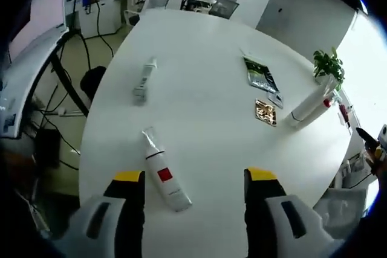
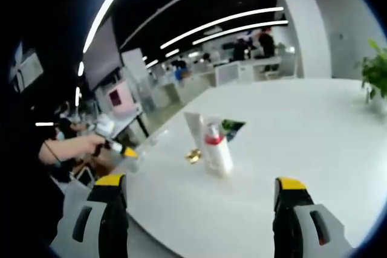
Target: Arrange the skincare products in the storage area until every visible bottle or jar stands upright without overlapping.
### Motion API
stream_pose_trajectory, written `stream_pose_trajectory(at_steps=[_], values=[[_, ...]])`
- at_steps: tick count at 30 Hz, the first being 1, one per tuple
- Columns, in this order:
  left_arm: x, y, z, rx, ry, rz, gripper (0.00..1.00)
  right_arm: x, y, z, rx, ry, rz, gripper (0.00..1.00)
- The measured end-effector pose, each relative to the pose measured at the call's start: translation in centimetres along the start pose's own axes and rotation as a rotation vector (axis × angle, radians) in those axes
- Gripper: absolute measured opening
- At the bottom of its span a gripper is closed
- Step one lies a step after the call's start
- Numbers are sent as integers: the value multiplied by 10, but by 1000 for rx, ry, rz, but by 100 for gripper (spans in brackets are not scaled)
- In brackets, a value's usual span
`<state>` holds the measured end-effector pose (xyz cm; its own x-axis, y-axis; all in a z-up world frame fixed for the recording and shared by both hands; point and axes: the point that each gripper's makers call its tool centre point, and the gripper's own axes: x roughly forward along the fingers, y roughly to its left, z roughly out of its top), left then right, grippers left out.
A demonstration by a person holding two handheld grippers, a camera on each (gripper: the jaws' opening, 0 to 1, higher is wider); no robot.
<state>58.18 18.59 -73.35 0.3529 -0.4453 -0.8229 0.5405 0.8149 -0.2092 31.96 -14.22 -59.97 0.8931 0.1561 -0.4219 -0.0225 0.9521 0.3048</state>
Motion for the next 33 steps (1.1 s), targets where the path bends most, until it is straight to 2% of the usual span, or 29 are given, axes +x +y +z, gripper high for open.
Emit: stream_pose_trajectory(at_steps=[3,6,14,18,26,33], values=[[5,9,-6,4,32,36,58,0,-2,0,-3,4,-3,99],[11,16,-11,-5,32,67,56,0,-2,0,1,6,-4,99],[23,24,-16,-17,57,95,47,1,-2,-4,2,19,-5,99],[28,26,-17,-10,78,111,49,1,-1,-5,4,21,-7,99],[34,26,-21,9,117,118,44,-3,-5,-7,15,23,-21,99],[37,34,-26,31,154,145,32,-2,-5,-9,21,25,-25,99]])
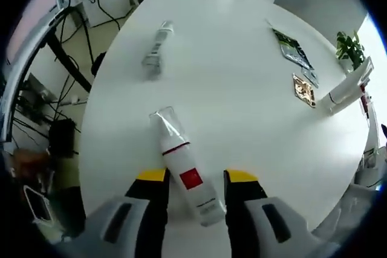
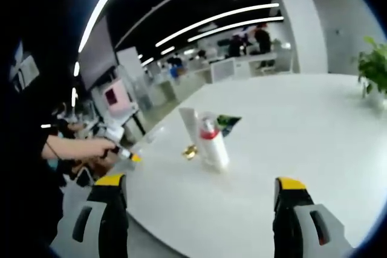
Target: Arrange the skincare products in the storage area until every visible bottle or jar stands upright without overlapping.
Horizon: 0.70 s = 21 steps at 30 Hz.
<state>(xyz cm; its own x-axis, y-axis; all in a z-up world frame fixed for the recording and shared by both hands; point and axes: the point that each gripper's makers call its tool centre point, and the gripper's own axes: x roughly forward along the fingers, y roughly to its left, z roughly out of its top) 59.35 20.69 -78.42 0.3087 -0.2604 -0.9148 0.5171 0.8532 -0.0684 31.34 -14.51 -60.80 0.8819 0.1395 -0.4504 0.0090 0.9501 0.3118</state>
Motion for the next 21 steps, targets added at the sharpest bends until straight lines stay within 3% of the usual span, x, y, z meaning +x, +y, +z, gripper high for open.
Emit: stream_pose_trajectory(at_steps=[9,21], values=[[1,9,4,44,-14,28,28,2,0,0,5,1,1,99],[3,9,6,71,-17,16,23,1,1,-1,8,1,6,99]])
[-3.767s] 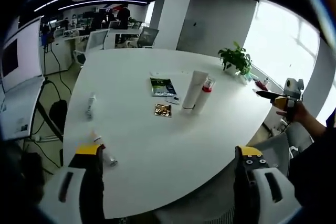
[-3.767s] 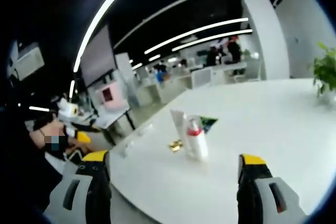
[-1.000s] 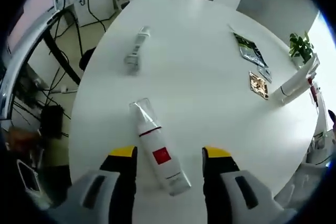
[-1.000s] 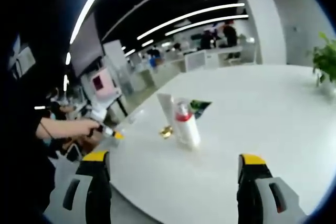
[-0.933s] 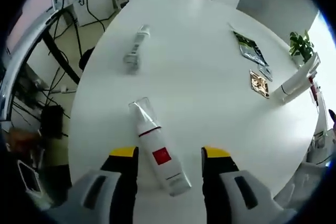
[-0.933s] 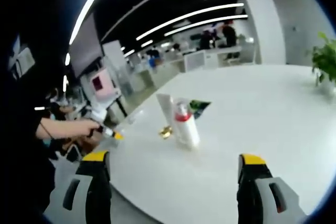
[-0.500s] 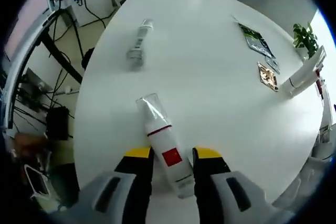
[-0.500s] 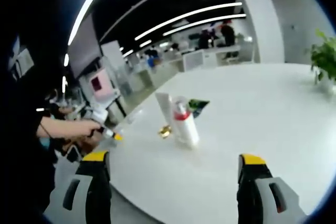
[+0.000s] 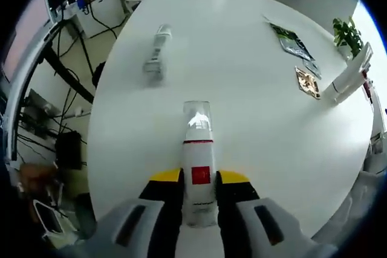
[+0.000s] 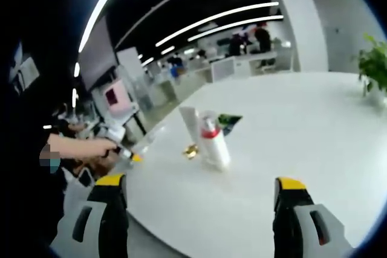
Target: Arrange the skincare products in the storage area until every visible bottle or jar stands upright without overlapping.
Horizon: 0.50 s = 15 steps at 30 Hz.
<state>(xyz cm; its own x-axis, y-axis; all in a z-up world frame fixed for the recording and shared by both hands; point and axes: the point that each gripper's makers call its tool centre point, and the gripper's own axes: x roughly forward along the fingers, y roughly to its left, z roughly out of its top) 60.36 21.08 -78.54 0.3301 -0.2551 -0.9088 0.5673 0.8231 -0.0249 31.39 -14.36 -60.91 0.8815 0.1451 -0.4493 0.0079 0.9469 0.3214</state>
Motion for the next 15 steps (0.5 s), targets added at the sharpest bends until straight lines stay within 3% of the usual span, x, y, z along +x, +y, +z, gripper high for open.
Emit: stream_pose_trajectory(at_steps=[15], values=[[-3,4,-1,-43,-14,-1,22,1,2,-1,5,-1,6,99]])
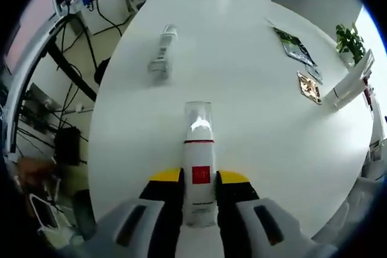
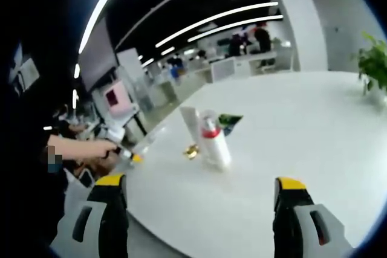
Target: Arrange the skincare products in the storage area until every visible bottle or jar stands upright without overlapping.
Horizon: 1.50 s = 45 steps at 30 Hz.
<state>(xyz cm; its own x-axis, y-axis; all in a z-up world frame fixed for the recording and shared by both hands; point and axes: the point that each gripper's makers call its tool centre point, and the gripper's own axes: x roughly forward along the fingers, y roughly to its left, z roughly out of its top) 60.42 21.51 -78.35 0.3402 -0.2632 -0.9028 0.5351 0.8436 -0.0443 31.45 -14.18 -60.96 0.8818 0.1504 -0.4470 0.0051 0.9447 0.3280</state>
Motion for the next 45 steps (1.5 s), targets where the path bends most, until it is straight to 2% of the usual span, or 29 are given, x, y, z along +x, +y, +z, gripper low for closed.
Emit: stream_pose_trajectory(at_steps=[7,11,15,25,39,45], values=[[-7,-5,8,-13,-52,-18,22,4,4,-1,-1,4,14,99],[-15,-14,22,7,-158,-43,22,6,7,1,-6,4,25,99],[-25,-20,30,16,-217,-49,22,6,9,1,-6,2,32,99],[-47,-33,42,14,-310,-78,22,6,15,3,-14,-3,50,99],[-88,-53,59,76,-440,-87,22,6,25,3,-23,-5,75,99],[-106,-72,67,65,-503,-141,22,7,29,4,-29,-4,89,99]])
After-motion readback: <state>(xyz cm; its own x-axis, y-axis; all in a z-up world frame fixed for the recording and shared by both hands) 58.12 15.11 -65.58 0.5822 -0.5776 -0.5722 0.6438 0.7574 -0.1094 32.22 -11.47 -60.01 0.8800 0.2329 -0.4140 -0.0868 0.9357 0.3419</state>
